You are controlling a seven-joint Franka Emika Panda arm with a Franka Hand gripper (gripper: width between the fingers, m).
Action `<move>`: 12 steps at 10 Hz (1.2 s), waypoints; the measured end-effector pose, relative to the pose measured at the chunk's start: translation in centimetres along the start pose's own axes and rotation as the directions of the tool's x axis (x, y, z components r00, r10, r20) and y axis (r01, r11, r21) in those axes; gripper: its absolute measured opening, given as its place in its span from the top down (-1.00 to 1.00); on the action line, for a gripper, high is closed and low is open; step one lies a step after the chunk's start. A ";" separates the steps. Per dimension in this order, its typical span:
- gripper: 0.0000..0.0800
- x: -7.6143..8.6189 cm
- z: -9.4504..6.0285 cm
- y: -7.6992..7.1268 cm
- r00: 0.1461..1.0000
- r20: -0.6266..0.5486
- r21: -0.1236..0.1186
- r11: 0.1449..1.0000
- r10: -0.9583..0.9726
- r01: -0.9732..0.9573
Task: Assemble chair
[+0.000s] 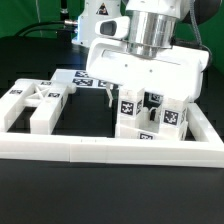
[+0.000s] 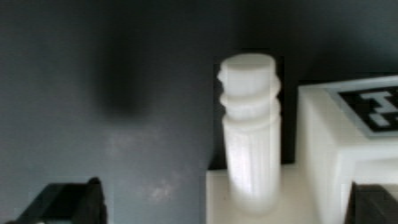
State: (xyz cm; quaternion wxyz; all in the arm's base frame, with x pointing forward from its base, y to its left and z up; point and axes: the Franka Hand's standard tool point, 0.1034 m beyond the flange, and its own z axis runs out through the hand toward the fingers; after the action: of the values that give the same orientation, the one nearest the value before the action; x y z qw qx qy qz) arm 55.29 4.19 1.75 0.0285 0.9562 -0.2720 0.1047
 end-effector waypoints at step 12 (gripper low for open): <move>0.41 -0.6 -0.8 0.0 0.996 0.055 -0.012 0.998 -0.064 0.065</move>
Offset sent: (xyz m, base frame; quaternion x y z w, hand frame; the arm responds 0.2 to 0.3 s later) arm -0.0133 0.0143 0.0013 -0.0010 0.0038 0.0238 0.9997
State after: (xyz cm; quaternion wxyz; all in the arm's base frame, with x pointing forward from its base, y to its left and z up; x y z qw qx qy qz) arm 54.65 4.62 2.36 0.0309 0.9667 -0.2424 0.0758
